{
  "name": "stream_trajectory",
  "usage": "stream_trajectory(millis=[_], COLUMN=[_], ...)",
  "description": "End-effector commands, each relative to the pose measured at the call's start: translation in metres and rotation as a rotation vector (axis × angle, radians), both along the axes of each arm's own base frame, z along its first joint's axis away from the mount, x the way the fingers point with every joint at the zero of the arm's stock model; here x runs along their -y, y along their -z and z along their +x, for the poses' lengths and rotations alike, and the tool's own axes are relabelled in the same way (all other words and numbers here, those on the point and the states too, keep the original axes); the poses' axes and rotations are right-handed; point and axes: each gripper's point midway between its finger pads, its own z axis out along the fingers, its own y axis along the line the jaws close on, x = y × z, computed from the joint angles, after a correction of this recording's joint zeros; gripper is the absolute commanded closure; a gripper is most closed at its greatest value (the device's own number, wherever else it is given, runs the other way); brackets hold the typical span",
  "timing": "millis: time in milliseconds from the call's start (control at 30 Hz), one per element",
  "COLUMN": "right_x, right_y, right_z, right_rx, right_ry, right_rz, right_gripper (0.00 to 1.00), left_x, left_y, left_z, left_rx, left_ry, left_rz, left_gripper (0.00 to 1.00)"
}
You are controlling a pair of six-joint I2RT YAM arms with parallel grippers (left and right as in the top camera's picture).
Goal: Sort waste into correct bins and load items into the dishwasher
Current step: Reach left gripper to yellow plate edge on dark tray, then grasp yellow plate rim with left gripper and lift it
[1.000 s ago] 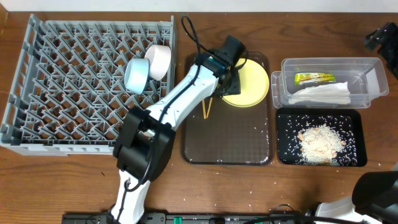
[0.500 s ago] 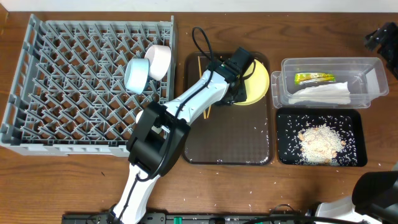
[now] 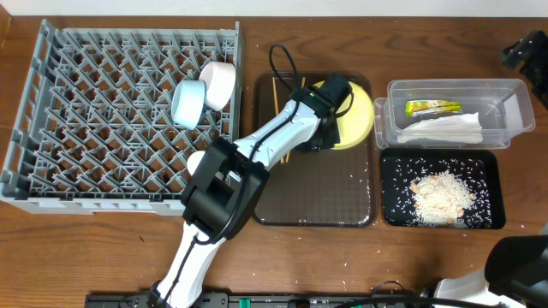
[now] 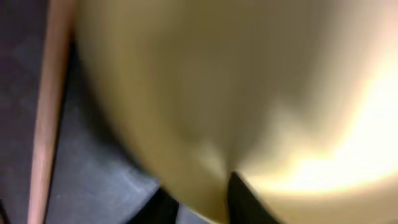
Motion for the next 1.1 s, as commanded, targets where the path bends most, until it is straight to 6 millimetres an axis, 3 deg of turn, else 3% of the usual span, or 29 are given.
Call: stream_trajectory(millis=[0,167,367,600,733,767,800,933,1067], right_x=[-0.003,-0.003,-0.003,-0.003,-0.003,-0.003,-0.003,-0.003,-0.003], right_y=[-0.008,-0.008,-0.008,-0.008,-0.008,-0.008,-0.008,-0.008,-0.008], right_z=[0.000,0.000,0.000,0.000,0.000,0.000,0.000,0.000,0.000], right_rx=[0.019,0.019,0.019,0.019,0.019,0.019,0.019,0.019,0.019], right_ry=[-0.016,-0.016,-0.016,-0.016,-0.016,-0.016,-0.016,-0.016,-0.016], right_rz=[-0.022,-0.021,-0.022,-0.022,-0.022,-0.022,-0.022,-0.022,-0.022], right_gripper=[0.01,0.01,0.01,0.01,0.01,0.01,0.01,0.01,0.01], left_x=[0.000,-0.008,-0.031,-0.015,-0.015,-0.031,-0.038,-0.051,-0.050], left_y=[0.005,-0.001,-0.027,-0.067,-0.075,-0.065,-0.061,-0.047,-0.036], left_z=[-0.002,0.006,0.029,0.043,0.042,0.043,0.044,0.045,0.044], left_rx=[-0.010,0.001,0.012,0.032,0.017,0.011,0.016,0.029,0.037], left_ry=[0.005,-0.020,-0.045,0.108,0.162,0.129,0.115,0.091,0.092], left_rz=[0.009,0.001,-0.086,-0.362,-0.440,-0.356,-0.314,-0.228,-0.235], left_gripper=[0.92,0.93,0.93,0.93,0.92,0.54,0.43,0.31,0.30])
